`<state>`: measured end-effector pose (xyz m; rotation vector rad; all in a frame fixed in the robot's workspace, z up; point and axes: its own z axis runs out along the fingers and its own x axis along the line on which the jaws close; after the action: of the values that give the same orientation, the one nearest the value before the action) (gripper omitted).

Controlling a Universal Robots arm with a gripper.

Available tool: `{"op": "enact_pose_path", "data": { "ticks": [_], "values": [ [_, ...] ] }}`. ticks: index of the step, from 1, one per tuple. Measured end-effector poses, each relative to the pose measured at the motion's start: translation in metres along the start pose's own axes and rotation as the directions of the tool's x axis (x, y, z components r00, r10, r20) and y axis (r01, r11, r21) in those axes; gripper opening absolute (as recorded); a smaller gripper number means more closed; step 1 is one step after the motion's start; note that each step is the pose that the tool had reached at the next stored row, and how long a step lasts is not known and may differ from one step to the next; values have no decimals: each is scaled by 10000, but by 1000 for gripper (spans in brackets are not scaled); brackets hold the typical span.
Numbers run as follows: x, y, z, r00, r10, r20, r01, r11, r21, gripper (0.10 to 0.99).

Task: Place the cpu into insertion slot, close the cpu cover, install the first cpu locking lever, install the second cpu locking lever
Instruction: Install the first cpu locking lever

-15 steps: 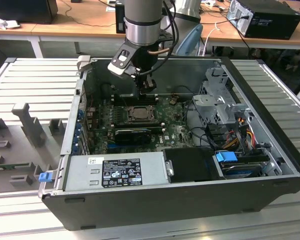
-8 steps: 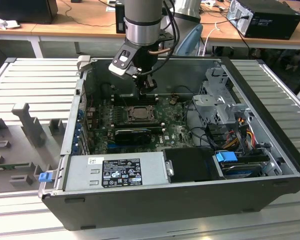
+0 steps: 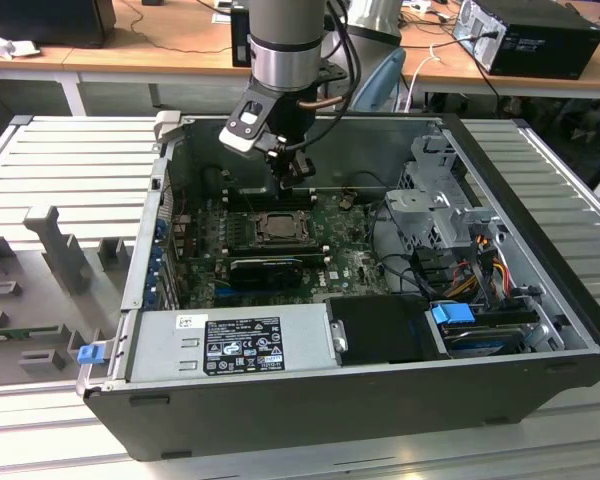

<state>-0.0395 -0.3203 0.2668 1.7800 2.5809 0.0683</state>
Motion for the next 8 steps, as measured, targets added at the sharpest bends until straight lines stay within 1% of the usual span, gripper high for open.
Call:
{"op": "enact_pose_path", "data": {
  "ticks": [8],
  "values": [
    [0,0,0,9995,-311,-13,311,9995,6,106]
  ]
}}
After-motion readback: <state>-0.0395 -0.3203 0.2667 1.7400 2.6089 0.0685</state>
